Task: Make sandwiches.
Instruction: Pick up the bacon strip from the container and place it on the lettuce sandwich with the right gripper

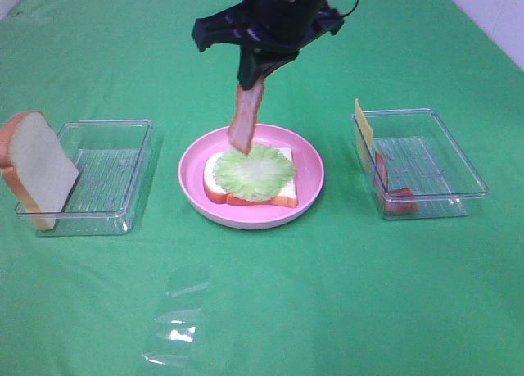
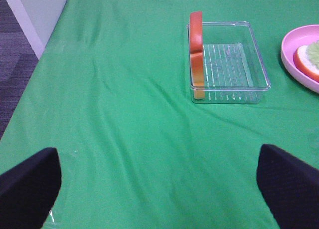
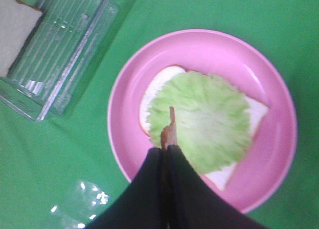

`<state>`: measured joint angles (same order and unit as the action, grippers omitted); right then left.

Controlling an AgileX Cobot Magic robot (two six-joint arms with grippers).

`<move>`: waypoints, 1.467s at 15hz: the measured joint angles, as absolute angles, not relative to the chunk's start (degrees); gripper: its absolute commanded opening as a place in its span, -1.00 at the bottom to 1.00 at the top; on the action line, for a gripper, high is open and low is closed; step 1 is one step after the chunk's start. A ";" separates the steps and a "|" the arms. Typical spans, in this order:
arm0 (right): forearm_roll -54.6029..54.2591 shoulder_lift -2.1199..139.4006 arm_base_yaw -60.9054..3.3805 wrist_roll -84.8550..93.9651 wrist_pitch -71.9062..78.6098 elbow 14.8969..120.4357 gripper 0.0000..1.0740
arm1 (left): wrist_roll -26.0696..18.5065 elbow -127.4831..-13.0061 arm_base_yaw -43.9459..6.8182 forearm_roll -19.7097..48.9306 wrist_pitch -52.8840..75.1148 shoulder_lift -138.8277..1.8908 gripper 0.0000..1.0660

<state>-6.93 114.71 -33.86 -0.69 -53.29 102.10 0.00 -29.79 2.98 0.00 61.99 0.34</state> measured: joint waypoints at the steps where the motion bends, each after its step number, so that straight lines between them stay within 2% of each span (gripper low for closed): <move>1: -8.59 115.91 -35.01 -0.69 -51.51 102.10 -1.00 | 0.00 -29.79 2.98 0.00 61.99 0.34 0.87; 4: -9.68 118.43 -39.65 -0.69 -46.87 102.10 -1.00 | 0.00 -29.79 2.98 0.00 61.99 0.34 0.87; 7: -6.25 121.81 -40.39 -0.69 -45.44 102.16 -1.00 | 0.00 -29.79 2.98 0.00 61.99 0.34 0.87; 14: 20.45 126.80 -40.39 -10.08 -45.55 102.16 -1.00 | 0.00 -29.79 2.98 0.00 61.99 0.34 0.87; 18: 23.09 128.80 -40.39 -11.80 -47.33 102.16 -1.00 | 0.00 -29.79 2.98 0.00 61.99 0.34 0.87; 19: 23.09 128.86 -40.39 -11.80 -47.44 102.16 -0.90 | 0.00 -29.79 2.98 0.00 61.99 0.34 0.87; 20: 23.09 128.86 -40.39 -12.20 -47.56 102.16 -0.61 | 0.00 -29.79 2.98 0.00 61.99 0.34 0.87; 21: 23.09 128.86 -40.39 -12.49 -47.61 102.16 -0.43 | 0.00 -29.79 2.98 0.00 61.99 0.34 0.87; 22: 23.09 128.86 -40.39 -12.83 -47.67 102.16 0.17 | 0.00 -29.79 2.98 0.00 61.99 0.34 0.87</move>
<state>23.09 128.86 -40.39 -12.83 -47.67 102.16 0.00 -29.79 2.98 0.00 61.99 0.34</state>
